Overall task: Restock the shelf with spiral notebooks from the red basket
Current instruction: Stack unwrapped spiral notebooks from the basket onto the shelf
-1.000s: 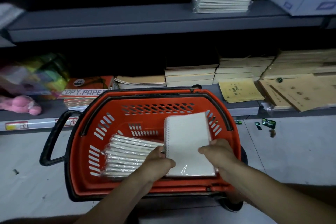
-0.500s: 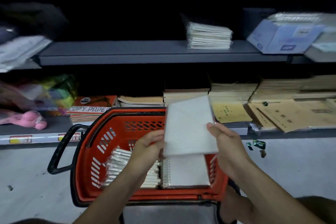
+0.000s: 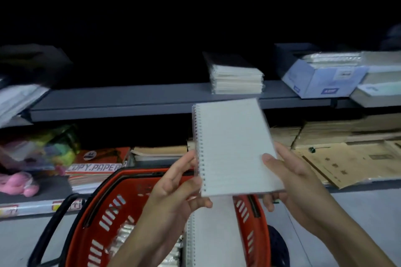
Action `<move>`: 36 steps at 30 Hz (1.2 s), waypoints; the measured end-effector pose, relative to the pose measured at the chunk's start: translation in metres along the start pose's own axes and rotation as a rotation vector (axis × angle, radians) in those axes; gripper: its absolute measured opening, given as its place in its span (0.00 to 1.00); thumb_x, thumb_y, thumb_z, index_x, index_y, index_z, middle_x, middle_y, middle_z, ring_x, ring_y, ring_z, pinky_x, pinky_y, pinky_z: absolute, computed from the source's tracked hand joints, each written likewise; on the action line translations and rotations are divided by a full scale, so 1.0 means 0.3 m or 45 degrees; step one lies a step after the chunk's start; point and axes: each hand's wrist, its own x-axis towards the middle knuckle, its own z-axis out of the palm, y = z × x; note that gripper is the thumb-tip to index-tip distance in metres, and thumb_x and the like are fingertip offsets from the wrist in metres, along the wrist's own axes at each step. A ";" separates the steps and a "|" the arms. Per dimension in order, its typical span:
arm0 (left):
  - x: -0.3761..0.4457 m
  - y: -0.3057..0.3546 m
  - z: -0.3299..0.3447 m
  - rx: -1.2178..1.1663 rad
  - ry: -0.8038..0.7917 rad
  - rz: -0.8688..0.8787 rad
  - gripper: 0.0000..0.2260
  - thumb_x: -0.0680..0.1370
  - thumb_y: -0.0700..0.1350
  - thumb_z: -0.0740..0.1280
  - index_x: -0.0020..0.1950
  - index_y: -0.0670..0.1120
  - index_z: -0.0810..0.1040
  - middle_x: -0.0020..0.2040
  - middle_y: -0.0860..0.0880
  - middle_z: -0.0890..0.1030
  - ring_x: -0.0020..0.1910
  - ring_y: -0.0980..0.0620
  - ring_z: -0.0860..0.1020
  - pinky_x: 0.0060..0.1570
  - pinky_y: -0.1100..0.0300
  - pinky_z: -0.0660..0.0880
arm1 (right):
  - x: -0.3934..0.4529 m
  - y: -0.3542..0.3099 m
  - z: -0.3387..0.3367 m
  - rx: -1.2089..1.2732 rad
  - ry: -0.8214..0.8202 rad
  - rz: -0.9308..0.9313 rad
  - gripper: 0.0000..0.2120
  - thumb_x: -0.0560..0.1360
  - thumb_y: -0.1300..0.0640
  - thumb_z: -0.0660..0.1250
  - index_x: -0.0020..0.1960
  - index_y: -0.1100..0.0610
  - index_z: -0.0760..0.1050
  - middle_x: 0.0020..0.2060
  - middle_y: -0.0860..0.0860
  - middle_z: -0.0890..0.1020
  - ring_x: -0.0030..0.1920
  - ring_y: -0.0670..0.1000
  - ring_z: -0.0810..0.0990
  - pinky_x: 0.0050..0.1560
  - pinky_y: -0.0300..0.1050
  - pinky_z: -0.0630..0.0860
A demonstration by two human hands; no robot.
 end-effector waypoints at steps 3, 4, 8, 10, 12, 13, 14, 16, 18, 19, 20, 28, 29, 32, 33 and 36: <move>0.059 0.063 0.044 0.012 -0.018 0.007 0.22 0.74 0.33 0.67 0.66 0.49 0.78 0.64 0.51 0.82 0.47 0.46 0.82 0.34 0.56 0.78 | 0.057 -0.052 -0.013 0.040 0.107 -0.069 0.15 0.79 0.58 0.66 0.65 0.51 0.76 0.44 0.59 0.87 0.28 0.60 0.74 0.27 0.47 0.75; 0.095 0.085 0.062 0.012 -0.018 0.019 0.22 0.74 0.33 0.67 0.67 0.49 0.77 0.64 0.51 0.82 0.47 0.47 0.82 0.35 0.57 0.78 | 0.088 -0.071 -0.013 0.054 0.162 -0.073 0.16 0.78 0.58 0.67 0.65 0.53 0.76 0.44 0.58 0.87 0.30 0.61 0.74 0.27 0.47 0.75; 0.277 0.175 0.138 0.065 0.051 0.107 0.21 0.77 0.34 0.67 0.68 0.48 0.77 0.63 0.51 0.82 0.49 0.49 0.83 0.37 0.58 0.78 | 0.249 -0.158 -0.024 0.097 0.293 -0.095 0.11 0.79 0.59 0.67 0.62 0.57 0.78 0.46 0.55 0.87 0.32 0.58 0.75 0.25 0.45 0.75; 0.369 0.212 0.183 0.079 0.047 0.136 0.19 0.79 0.34 0.67 0.69 0.48 0.76 0.64 0.51 0.82 0.52 0.48 0.83 0.39 0.60 0.79 | 0.342 -0.205 -0.045 0.118 0.322 -0.092 0.09 0.80 0.58 0.67 0.60 0.57 0.79 0.48 0.55 0.86 0.33 0.53 0.77 0.25 0.41 0.74; 0.453 0.251 0.222 0.086 0.051 0.166 0.18 0.79 0.34 0.67 0.68 0.47 0.75 0.63 0.50 0.82 0.53 0.48 0.84 0.40 0.60 0.81 | 0.444 -0.247 -0.067 0.137 0.319 -0.055 0.10 0.80 0.57 0.68 0.60 0.57 0.79 0.48 0.53 0.86 0.36 0.49 0.80 0.26 0.39 0.74; 0.491 0.269 0.239 0.098 0.067 0.183 0.18 0.79 0.34 0.67 0.68 0.46 0.75 0.62 0.49 0.82 0.52 0.49 0.85 0.41 0.60 0.81 | 0.499 -0.261 -0.077 0.156 0.308 -0.030 0.11 0.80 0.57 0.68 0.61 0.57 0.79 0.49 0.52 0.86 0.39 0.49 0.81 0.27 0.39 0.75; 0.531 0.280 0.250 0.122 0.093 0.194 0.18 0.79 0.33 0.67 0.68 0.45 0.75 0.61 0.48 0.83 0.52 0.49 0.85 0.42 0.59 0.82 | 0.553 -0.270 -0.085 0.168 0.299 -0.006 0.12 0.79 0.57 0.69 0.62 0.58 0.78 0.49 0.53 0.85 0.41 0.49 0.81 0.27 0.38 0.75; 0.592 0.291 0.259 0.165 0.177 0.204 0.18 0.79 0.32 0.67 0.68 0.44 0.75 0.60 0.47 0.82 0.51 0.48 0.85 0.43 0.58 0.83 | 0.651 -0.270 -0.096 0.145 0.296 0.032 0.15 0.78 0.57 0.70 0.63 0.60 0.77 0.50 0.53 0.85 0.43 0.50 0.82 0.28 0.38 0.77; 0.619 0.285 0.261 0.200 0.265 0.209 0.17 0.79 0.32 0.67 0.67 0.42 0.75 0.58 0.46 0.82 0.51 0.48 0.85 0.44 0.57 0.83 | 0.702 -0.255 -0.100 0.136 0.292 0.046 0.16 0.78 0.57 0.71 0.63 0.62 0.77 0.52 0.54 0.84 0.45 0.50 0.83 0.31 0.40 0.78; 0.623 0.278 0.261 0.225 0.283 0.222 0.16 0.79 0.33 0.67 0.67 0.42 0.75 0.58 0.47 0.83 0.51 0.47 0.85 0.44 0.57 0.83 | 0.705 -0.247 -0.102 0.151 0.291 0.032 0.17 0.77 0.57 0.72 0.63 0.62 0.77 0.54 0.54 0.84 0.46 0.51 0.83 0.34 0.41 0.79; 0.623 0.272 0.257 0.258 0.290 0.243 0.16 0.79 0.33 0.68 0.66 0.43 0.76 0.58 0.47 0.83 0.50 0.48 0.86 0.46 0.57 0.83 | 0.696 -0.236 -0.107 0.172 0.289 0.002 0.19 0.76 0.56 0.73 0.64 0.62 0.76 0.56 0.54 0.84 0.48 0.51 0.85 0.38 0.42 0.81; 0.617 0.207 0.234 0.681 0.363 0.403 0.16 0.75 0.43 0.75 0.61 0.53 0.80 0.38 0.59 0.87 0.40 0.66 0.84 0.42 0.71 0.71 | 0.604 -0.158 -0.130 -0.078 0.423 -0.281 0.21 0.71 0.57 0.77 0.63 0.58 0.79 0.42 0.54 0.88 0.42 0.54 0.87 0.47 0.46 0.81; 0.629 0.205 0.238 0.693 0.400 0.427 0.15 0.75 0.44 0.75 0.61 0.52 0.81 0.37 0.54 0.87 0.38 0.61 0.85 0.39 0.71 0.72 | 0.619 -0.158 -0.127 -0.105 0.468 -0.300 0.21 0.71 0.56 0.77 0.63 0.58 0.79 0.40 0.54 0.88 0.40 0.54 0.86 0.44 0.46 0.82; 0.694 0.211 0.239 0.768 0.513 0.525 0.14 0.75 0.47 0.75 0.60 0.50 0.83 0.34 0.44 0.84 0.32 0.53 0.79 0.33 0.68 0.77 | 0.680 -0.168 -0.115 -0.163 0.530 -0.358 0.22 0.72 0.53 0.77 0.64 0.56 0.79 0.35 0.54 0.86 0.33 0.51 0.83 0.35 0.43 0.80; 0.720 0.217 0.241 0.785 0.537 0.544 0.14 0.74 0.48 0.76 0.60 0.50 0.83 0.35 0.47 0.84 0.32 0.54 0.78 0.35 0.63 0.80 | 0.705 -0.173 -0.114 -0.196 0.539 -0.375 0.21 0.73 0.52 0.76 0.64 0.56 0.79 0.33 0.53 0.85 0.31 0.50 0.82 0.32 0.42 0.79; 0.795 0.237 0.257 0.827 0.587 0.556 0.14 0.74 0.50 0.76 0.58 0.51 0.84 0.38 0.59 0.85 0.38 0.54 0.84 0.50 0.50 0.83 | 0.784 -0.189 -0.118 -0.227 0.570 -0.380 0.21 0.74 0.50 0.76 0.64 0.55 0.80 0.30 0.53 0.81 0.27 0.47 0.77 0.27 0.40 0.76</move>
